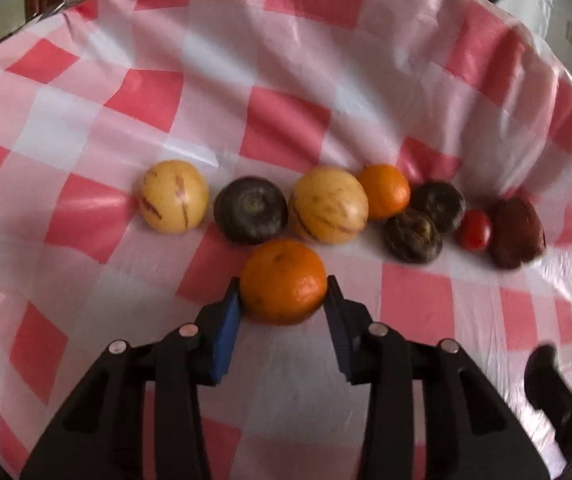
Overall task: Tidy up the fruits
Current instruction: 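Grasp a dark passion fruit with the right tool while the left tool grasps an orange, then carry the passion fruit and orange off the table toward the white box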
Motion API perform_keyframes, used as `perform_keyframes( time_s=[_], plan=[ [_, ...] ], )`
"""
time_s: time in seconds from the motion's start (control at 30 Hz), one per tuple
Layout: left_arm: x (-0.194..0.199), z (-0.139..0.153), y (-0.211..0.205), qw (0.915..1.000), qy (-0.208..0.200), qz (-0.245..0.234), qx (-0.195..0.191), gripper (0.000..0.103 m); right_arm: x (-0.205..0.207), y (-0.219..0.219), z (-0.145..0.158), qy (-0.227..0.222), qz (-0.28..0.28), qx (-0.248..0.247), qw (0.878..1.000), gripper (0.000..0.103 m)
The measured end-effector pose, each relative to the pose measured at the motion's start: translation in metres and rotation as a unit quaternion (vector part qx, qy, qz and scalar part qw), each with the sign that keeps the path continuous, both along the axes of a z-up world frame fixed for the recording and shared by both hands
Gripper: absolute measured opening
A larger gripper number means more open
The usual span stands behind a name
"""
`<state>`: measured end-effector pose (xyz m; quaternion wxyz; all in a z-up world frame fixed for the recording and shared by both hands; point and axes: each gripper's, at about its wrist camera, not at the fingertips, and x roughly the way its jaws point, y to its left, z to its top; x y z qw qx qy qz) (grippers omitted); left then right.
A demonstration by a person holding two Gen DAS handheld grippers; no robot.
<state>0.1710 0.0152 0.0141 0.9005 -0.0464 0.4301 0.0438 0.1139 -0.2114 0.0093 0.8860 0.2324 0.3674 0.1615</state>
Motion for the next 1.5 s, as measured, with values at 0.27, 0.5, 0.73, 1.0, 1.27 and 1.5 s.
perform_keyframes(
  time_s=[0.27, 0.5, 0.73, 1.0, 1.27, 1.5],
  plan=[
    [-0.114, 0.021, 0.032, 0.9944, -0.080, 0.030, -0.063, 0.040, 0.001, 0.001, 0.000, 0.001, -0.002, -0.001, 1.000, 0.038],
    [-0.173, 0.011, 0.082, 0.9794, -0.104, 0.083, -0.152, 0.041, 0.001, 0.002, 0.000, 0.001, -0.001, 0.000, 1.000, 0.038],
    [-0.164, 0.012, 0.083, 0.9736, -0.115, 0.070, -0.185, 0.041, 0.001, 0.002, 0.000, 0.001, -0.001, 0.000, 1.000, 0.038],
    [-0.164, 0.010, 0.086, 0.9725, -0.113, 0.069, -0.191, 0.041, 0.003, 0.003, -0.001, 0.008, -0.001, -0.007, 1.000, 0.038],
    [-0.163, 0.009, 0.084, 0.9734, -0.106, 0.069, -0.191, 0.041, 0.001, 0.005, -0.004, 0.024, -0.013, -0.021, 0.999, 0.038],
    [-0.208, 0.013, 0.092, 0.9703, -0.109, 0.076, -0.202, 0.041, -0.053, 0.024, 0.001, 0.037, 0.011, -0.019, 0.999, 0.038]
  ],
)
